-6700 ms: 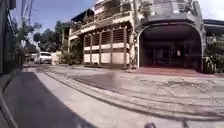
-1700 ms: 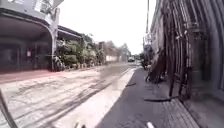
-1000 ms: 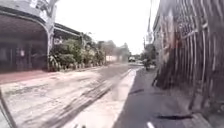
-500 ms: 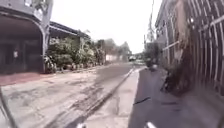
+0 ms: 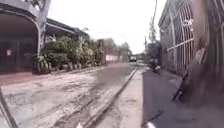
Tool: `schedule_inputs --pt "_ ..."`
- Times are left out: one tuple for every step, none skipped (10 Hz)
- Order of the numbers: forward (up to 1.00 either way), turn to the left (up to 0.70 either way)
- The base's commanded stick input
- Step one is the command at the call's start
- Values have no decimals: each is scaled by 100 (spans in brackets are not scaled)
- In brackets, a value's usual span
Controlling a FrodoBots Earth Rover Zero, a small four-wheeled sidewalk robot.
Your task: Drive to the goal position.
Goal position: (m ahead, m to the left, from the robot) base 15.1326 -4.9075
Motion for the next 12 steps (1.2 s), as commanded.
schedule_inputs --pt "100 0" --pt "100 0" --pt "100 0" --pt "100 0" --pt "100 0" --pt "100 -11" --pt "100 -40" --pt "100 -40" --pt "100 -40" --pt "100 -40" --pt "100 -40" --pt "100 -34"
